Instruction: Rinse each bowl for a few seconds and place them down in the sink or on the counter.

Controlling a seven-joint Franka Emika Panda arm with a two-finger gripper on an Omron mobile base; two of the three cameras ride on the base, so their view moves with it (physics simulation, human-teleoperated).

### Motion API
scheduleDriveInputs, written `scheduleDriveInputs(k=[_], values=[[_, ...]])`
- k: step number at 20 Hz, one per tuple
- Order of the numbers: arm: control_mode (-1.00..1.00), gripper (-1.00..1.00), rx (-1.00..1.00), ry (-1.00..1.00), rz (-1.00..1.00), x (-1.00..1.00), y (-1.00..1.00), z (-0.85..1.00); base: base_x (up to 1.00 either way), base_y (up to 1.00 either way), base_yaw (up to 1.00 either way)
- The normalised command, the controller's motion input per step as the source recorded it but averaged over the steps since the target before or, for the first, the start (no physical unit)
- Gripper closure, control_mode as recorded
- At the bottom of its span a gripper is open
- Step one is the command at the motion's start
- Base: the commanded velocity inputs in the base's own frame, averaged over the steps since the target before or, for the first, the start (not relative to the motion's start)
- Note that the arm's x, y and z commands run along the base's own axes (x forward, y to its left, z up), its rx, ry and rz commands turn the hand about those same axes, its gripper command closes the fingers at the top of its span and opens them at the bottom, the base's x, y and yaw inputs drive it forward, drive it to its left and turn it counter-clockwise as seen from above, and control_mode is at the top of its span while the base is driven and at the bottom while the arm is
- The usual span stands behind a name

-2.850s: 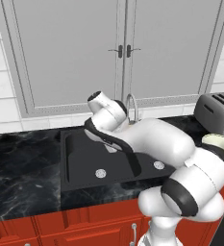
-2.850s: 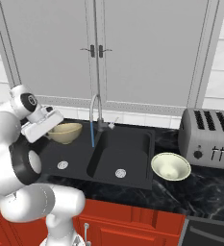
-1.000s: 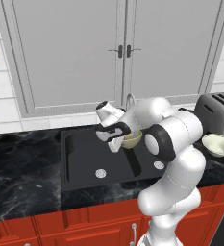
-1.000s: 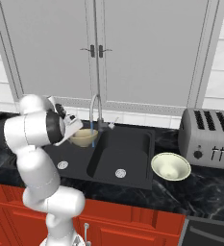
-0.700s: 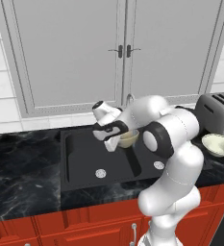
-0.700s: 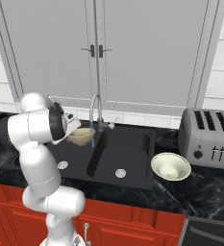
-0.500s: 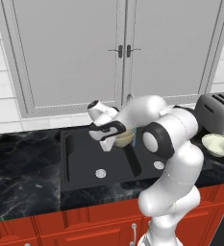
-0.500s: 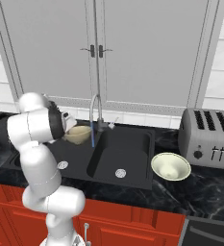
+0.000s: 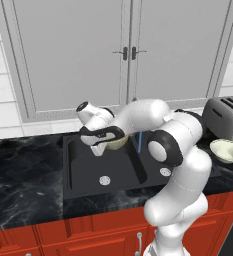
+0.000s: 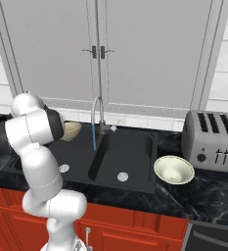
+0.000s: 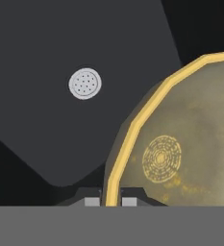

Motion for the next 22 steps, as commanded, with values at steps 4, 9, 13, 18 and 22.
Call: scheduleDriveInputs(k=[4, 9, 13, 18, 22], values=[[-1.0, 1.0, 0.0, 0.0, 0.14, -0.1, 0.58, 0.25, 0.0, 0.0, 0.0], [-1.0, 1.0, 0.01, 0.0, 0.18, -0.15, 0.56, 0.21, 0.0, 0.0, 0.0], [-1.0, 1.0, 0.0, 0.0, 0.22, -0.17, 0.57, 0.18, 0.0, 0.0, 0.0], [-1.0, 1.0, 0.01, 0.01, 0.29, -0.15, 0.5, 0.11, 0.0, 0.0, 0.0], [-1.0, 1.0, 0.04, 0.03, 0.36, -0.11, 0.37, 0.02, 0.0, 0.0, 0.0]])
